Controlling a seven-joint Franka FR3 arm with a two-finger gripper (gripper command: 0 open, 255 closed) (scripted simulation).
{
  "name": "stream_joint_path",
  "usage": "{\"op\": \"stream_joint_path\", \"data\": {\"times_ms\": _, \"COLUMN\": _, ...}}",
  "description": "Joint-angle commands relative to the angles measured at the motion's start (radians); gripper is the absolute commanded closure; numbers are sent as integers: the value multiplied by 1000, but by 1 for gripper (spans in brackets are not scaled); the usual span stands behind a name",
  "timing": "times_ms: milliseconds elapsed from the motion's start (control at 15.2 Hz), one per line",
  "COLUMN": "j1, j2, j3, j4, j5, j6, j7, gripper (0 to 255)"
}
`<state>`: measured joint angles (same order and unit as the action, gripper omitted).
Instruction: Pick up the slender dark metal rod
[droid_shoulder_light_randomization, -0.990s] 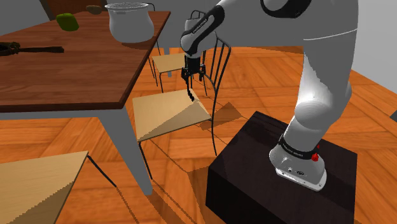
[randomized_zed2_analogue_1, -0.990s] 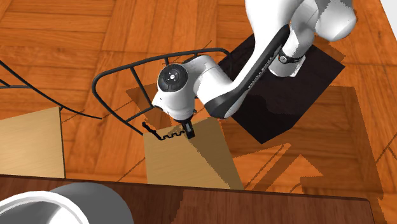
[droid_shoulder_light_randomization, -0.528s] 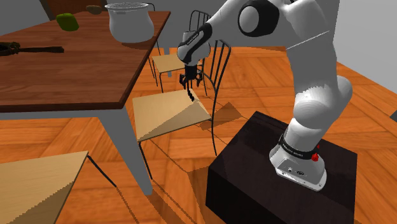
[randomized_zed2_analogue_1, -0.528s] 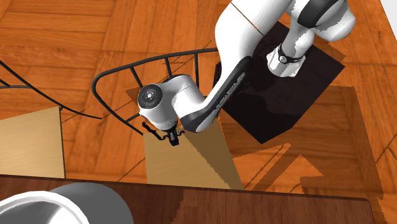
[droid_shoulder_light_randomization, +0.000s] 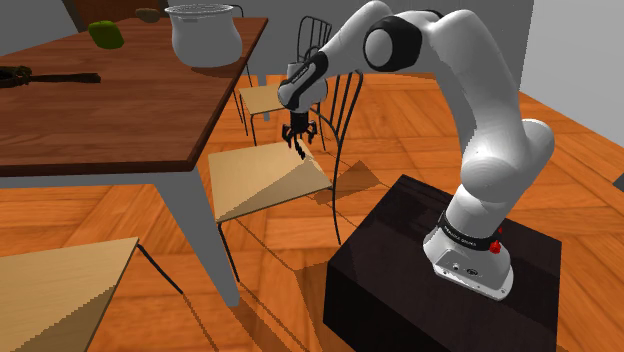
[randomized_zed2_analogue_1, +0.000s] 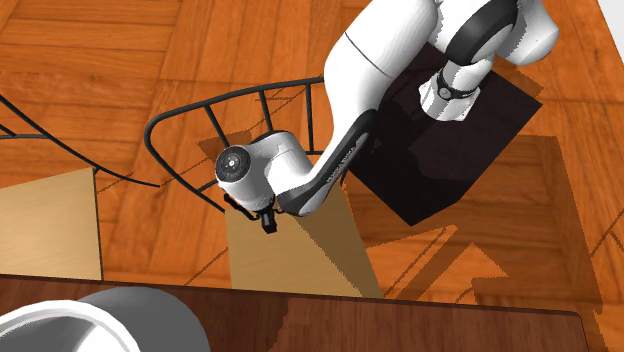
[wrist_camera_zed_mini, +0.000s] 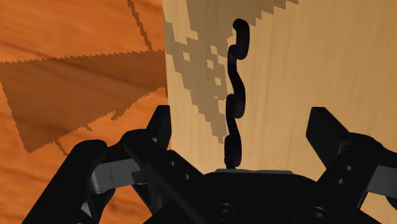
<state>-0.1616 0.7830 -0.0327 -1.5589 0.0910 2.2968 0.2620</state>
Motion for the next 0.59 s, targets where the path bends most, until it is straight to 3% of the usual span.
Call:
{"op": "stream_joint_path", "data": {"times_ms": 0, "j1": 0, "j2": 17, "j3": 1, "j4": 4, "j5": 1, "j6": 14, "j7": -1, "gripper": 0}}
{"op": "stream_joint_path", "data": {"times_ms": 66, "j1": 0, "j2": 17, "j3": 1, "j4": 4, "j5": 1, "j6": 13, "j7": 0, "gripper": 0}}
{"op": "stream_joint_path", "data": {"times_ms": 132, "j1": 1, "j2": 14, "j3": 1, "j4": 3, "j5": 1, "j6": 11, "j7": 0, "gripper": 255}}
{"op": "stream_joint_path", "data": {"times_ms": 528, "j1": 1, "j2": 15, "j3": 1, "j4": 4, "j5": 1, "j6": 11, "j7": 1, "gripper": 255}}
